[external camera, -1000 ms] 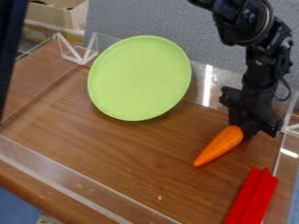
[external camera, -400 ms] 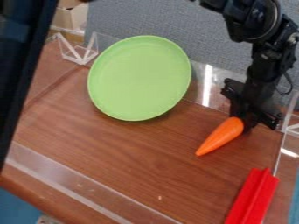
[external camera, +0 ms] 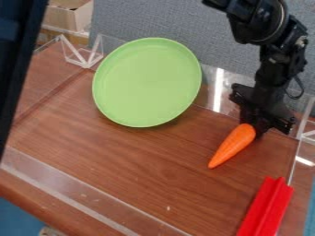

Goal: Put the carrot on the left side

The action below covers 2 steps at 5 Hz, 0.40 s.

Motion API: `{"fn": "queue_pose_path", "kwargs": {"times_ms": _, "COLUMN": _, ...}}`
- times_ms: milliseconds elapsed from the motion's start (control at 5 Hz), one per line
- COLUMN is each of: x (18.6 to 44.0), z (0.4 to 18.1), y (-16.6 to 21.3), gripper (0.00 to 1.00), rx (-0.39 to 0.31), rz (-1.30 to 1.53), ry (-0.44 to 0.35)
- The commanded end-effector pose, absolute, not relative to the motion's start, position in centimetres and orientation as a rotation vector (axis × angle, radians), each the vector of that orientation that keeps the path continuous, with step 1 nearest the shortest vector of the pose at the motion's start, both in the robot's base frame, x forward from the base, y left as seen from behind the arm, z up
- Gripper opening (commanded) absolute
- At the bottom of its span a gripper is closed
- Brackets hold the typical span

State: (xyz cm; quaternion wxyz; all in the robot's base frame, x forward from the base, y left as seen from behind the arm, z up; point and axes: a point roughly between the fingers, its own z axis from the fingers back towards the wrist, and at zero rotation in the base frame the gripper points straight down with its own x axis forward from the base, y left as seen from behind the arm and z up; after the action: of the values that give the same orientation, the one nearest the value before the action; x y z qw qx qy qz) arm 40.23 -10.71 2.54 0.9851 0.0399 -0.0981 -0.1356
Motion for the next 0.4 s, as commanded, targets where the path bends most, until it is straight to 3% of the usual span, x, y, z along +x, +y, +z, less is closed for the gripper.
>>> {"fn": "queue_pose_path", "kwargs": {"times_ms": 0, "x": 40.78, "z": 3.02, "y": -8.04, "gripper": 1.00, "rx": 0.096, "rz": -0.175, "ry": -0.225}}
{"fn": "queue_pose_path", "kwargs": {"times_ms": 200, "x": 40.51, "z": 2.80, "y": -7.24, "gripper": 1.00, "rx": 0.091, "rz": -0.172, "ry": -0.226}}
